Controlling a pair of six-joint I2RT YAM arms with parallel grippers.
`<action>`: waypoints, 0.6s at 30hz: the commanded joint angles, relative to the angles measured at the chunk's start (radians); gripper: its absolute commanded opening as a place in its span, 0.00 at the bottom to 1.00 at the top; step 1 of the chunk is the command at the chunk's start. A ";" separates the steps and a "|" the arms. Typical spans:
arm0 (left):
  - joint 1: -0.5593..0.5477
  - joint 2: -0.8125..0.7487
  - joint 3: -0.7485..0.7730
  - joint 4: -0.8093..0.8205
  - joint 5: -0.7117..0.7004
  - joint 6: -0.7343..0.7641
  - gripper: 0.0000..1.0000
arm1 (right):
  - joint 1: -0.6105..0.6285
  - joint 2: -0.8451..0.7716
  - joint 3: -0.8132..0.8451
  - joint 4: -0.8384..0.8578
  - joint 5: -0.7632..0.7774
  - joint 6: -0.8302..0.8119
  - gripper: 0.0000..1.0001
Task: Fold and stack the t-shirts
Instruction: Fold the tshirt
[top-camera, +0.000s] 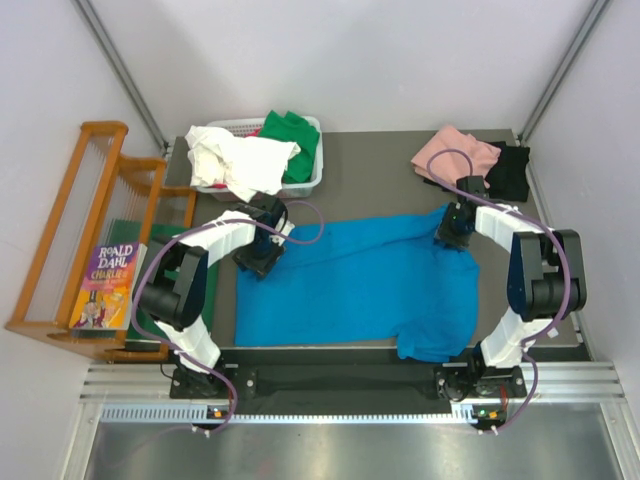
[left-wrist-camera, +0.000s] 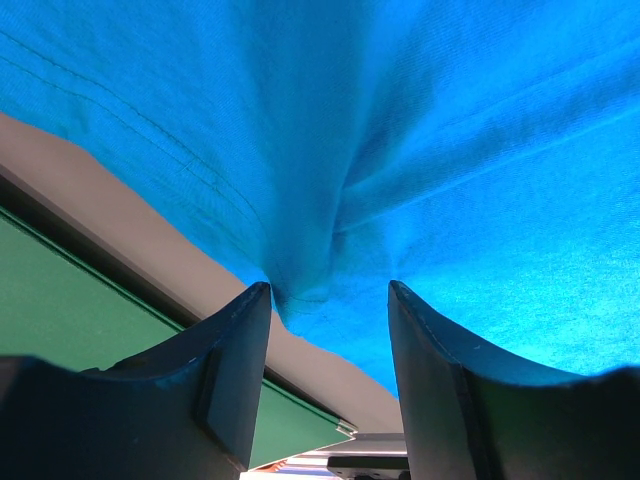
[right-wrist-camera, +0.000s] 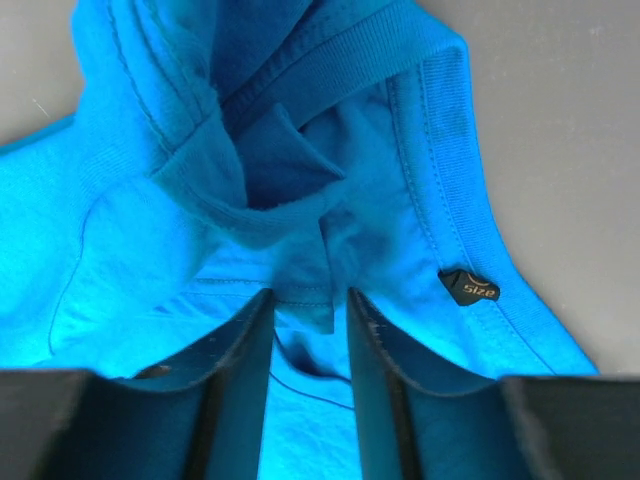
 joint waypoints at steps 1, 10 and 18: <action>-0.001 -0.005 0.002 0.029 -0.013 0.004 0.55 | 0.009 0.014 0.023 0.044 0.010 0.000 0.31; -0.001 -0.017 -0.006 0.031 -0.020 0.013 0.55 | 0.009 0.028 0.029 0.040 0.011 0.002 0.24; -0.001 -0.017 0.002 0.022 -0.016 0.008 0.55 | 0.010 -0.019 0.029 0.026 0.011 -0.009 0.00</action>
